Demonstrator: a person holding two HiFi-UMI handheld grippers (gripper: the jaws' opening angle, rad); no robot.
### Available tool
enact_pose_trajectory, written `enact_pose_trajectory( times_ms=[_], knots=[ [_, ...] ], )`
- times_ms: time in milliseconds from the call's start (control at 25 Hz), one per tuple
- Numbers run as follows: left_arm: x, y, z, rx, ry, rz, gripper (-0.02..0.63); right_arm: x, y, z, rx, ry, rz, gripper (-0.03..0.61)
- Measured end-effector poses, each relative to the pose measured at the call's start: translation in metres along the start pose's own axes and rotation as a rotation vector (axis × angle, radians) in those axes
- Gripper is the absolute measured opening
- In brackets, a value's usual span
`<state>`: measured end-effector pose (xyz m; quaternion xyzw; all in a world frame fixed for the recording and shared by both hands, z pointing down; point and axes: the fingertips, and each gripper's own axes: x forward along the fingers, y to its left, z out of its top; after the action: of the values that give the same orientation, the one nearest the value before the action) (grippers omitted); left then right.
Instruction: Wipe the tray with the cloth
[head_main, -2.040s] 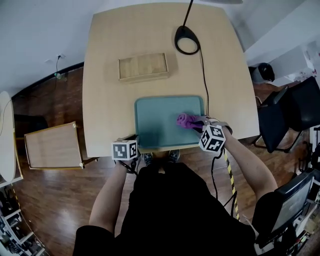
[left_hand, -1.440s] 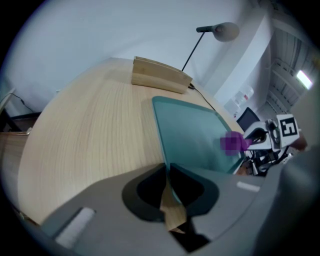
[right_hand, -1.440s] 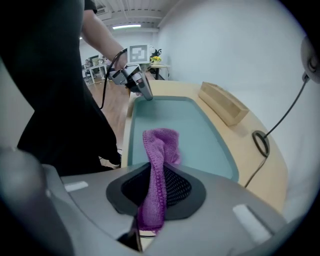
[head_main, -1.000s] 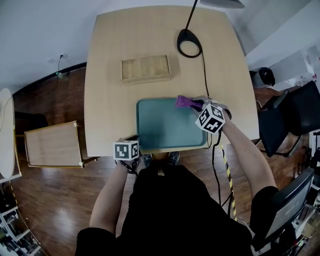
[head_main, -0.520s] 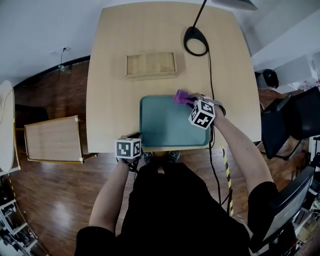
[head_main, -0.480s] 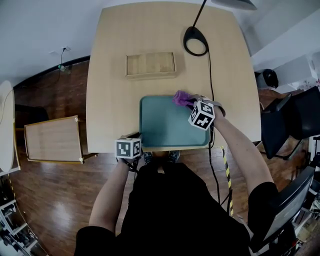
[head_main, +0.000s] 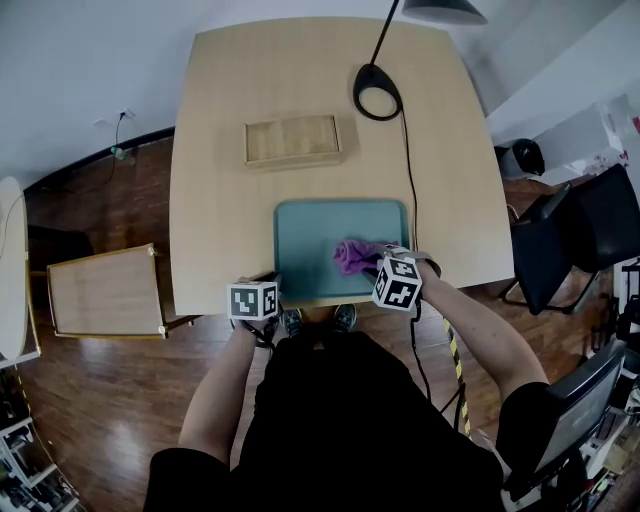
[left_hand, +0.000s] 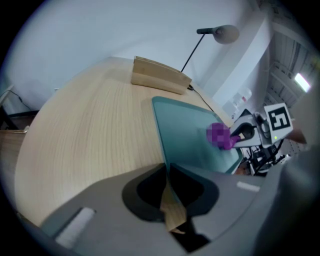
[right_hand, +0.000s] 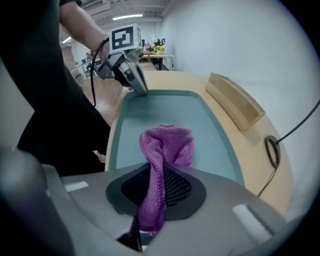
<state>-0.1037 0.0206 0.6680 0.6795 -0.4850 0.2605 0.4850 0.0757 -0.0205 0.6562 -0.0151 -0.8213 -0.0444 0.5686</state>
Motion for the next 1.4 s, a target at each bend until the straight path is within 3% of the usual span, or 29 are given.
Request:
enact_pose_trajectory(
  times_ms=[320,560,760,920,1120,1400],
  knots=[
    [-0.001,0.001,0.002,-0.009,-0.012,0.006,0.052,0.0,0.058,-0.023,0.156,0.087,0.288,0.055],
    [0.0,0.0,0.0,-0.005,-0.006,0.013,0.051,-0.003,0.067,-0.022,0.153,0.079,0.372,0.055],
    [-0.001,-0.001,0.001,0.002,-0.011,0.012,0.051,-0.01,0.042,-0.014,0.166,0.013,0.259,0.055],
    [-0.002,-0.001,0.0,0.0,-0.011,0.007,0.051,-0.025,-0.01,0.008,0.193,-0.06,0.088,0.055],
    [-0.001,-0.003,0.001,-0.013,-0.017,-0.003,0.05,-0.026,-0.101,0.019,0.231,-0.004,-0.166,0.055],
    [-0.002,-0.005,0.001,-0.018,-0.013,-0.009,0.05,0.0,-0.158,0.029,0.21,0.065,-0.295,0.055]
  ],
)
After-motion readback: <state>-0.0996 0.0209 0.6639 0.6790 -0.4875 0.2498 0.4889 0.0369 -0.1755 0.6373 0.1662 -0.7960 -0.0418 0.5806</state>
